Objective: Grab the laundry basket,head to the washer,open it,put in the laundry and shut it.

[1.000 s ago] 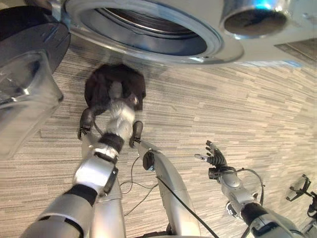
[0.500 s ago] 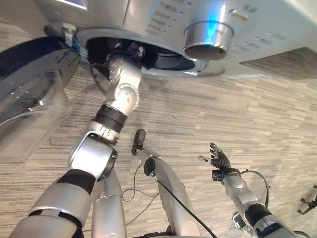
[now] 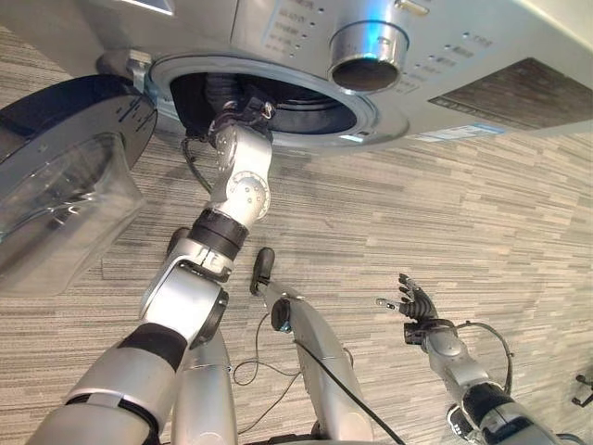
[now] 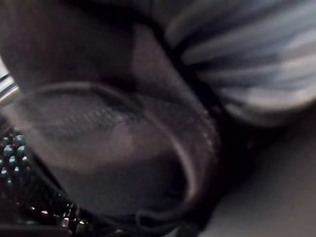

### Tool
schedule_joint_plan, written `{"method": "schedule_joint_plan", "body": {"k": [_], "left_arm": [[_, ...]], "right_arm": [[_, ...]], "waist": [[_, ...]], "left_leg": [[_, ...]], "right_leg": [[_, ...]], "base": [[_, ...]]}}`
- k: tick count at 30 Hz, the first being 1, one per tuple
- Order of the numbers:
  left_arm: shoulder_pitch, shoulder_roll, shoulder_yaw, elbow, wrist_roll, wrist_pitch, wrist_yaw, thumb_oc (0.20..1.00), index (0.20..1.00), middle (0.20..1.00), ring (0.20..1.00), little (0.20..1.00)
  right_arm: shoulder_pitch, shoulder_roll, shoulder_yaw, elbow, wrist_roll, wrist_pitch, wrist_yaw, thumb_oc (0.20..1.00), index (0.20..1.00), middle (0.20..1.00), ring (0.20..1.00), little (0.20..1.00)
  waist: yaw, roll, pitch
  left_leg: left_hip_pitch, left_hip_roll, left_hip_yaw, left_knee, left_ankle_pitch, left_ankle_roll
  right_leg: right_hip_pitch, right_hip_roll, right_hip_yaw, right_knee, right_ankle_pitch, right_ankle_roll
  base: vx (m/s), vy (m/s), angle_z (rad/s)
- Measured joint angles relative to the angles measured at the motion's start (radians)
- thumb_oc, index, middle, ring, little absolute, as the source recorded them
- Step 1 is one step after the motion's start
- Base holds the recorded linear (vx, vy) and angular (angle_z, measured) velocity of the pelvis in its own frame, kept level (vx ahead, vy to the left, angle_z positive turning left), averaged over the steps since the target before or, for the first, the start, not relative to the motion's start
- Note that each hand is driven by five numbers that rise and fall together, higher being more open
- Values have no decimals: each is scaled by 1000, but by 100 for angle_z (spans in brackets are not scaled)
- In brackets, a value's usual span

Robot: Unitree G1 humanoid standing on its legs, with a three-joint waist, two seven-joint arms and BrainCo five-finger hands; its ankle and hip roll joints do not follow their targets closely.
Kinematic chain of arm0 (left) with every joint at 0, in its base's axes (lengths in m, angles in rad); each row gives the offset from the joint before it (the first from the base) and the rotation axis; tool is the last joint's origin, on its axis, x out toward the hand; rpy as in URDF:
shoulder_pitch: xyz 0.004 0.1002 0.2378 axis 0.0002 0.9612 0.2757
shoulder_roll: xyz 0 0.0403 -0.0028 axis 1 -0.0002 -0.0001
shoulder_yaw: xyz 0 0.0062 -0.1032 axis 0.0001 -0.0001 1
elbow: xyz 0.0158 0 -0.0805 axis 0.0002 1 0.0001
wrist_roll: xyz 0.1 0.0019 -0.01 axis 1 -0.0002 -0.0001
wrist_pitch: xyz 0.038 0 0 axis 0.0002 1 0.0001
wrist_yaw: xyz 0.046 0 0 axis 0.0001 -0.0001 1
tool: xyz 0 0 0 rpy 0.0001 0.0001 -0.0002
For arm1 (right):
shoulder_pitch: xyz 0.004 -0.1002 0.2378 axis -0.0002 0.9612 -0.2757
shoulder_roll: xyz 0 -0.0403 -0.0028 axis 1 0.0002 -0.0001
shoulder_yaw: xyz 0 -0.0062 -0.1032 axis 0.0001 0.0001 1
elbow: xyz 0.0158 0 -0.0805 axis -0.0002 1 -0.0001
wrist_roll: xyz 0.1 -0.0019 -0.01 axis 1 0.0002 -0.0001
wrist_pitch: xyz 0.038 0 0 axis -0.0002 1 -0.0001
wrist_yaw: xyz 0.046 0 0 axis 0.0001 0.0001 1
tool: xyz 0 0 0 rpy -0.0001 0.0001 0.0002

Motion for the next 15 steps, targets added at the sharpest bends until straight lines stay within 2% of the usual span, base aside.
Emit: {"method": "schedule_joint_plan", "body": {"k": [5, 7, 10, 12, 13, 14, 15], "left_arm": [[45, -7, 18, 1, 0, -3, -1, 200, 200, 200, 200, 200], [91, -35, 18, -22, 0, -3, -18, 200, 200, 200, 200, 200], [247, -67, -11, -88, 16, 0, -53, 200, 200, 200, 200, 200], [375, -83, -40, -97, 21, 12, -88, 200, 200, 200, 200, 200], [483, -92, -66, -104, 21, 28, -114, 200, 200, 200, 200, 200], [609, -92, -89, -128, 19, 55, -143, 200, 200, 200, 200, 200], [666, -97, -120, -155, 20, 80, -177, 200, 200, 200, 200, 200]], "right_arm": [[0, 0, 6, -6, -28, 12, 9, 1000, 1000, 1000, 1000, 1000], [3, 3, 7, 0, -29, 11, 9, 1000, 1000, 1000, 1000, 1000], [3, 29, 14, 37, -36, 11, 7, 1000, 1000, 1000, 1000, 1000], [-6, 66, 14, 102, -37, 12, 7, 1000, 1000, 1000, 1000, 1000], [2, 86, 21, 149, -38, 11, 9, 1000, 1000, 1000, 1000, 1000], [3, 107, 13, 200, -37, 16, 6, 1000, 1000, 1000, 1000, 1000], [19, 105, -5, 204, -37, 24, 1, 1000, 1000, 1000, 1000, 1000]], "waist": [[3, 0, 0], [9, 0, 0], [37, 0, 0], [77, 4, 1], [107, 18, -6], [147, 50, -9], [157, 98, 10]], "left_leg": [[-1, 0, 5, -14, 0, 0], [10, -3, 2, -19, 0, 0], [79, -5, -1, -34, 0, 0], [131, -10, -1, -39, 0, 0], [178, -11, -2, -66, 0, 1], [213, -26, -2, -104, 24, 22], [238, -49, 5, -115, 60, 13]], "right_leg": [[7, 0, 7, -36, 23, 8], [28, -4, 2, -52, 28, 14], [100, -8, -3, -65, 18, 22], [150, -12, -6, -58, -6, 32], [186, -22, -19, -57, -27, 26], [214, -45, -47, -19, -52, 25], [260, -77, -95, -13, -74, 18]], "base": [[-8, 2, -6], [-9, -47, 5], [-10, -38, 7], [-26, 10, 16], [19, 72, 54], [6, 75, 96], [169, 55, 162]]}}
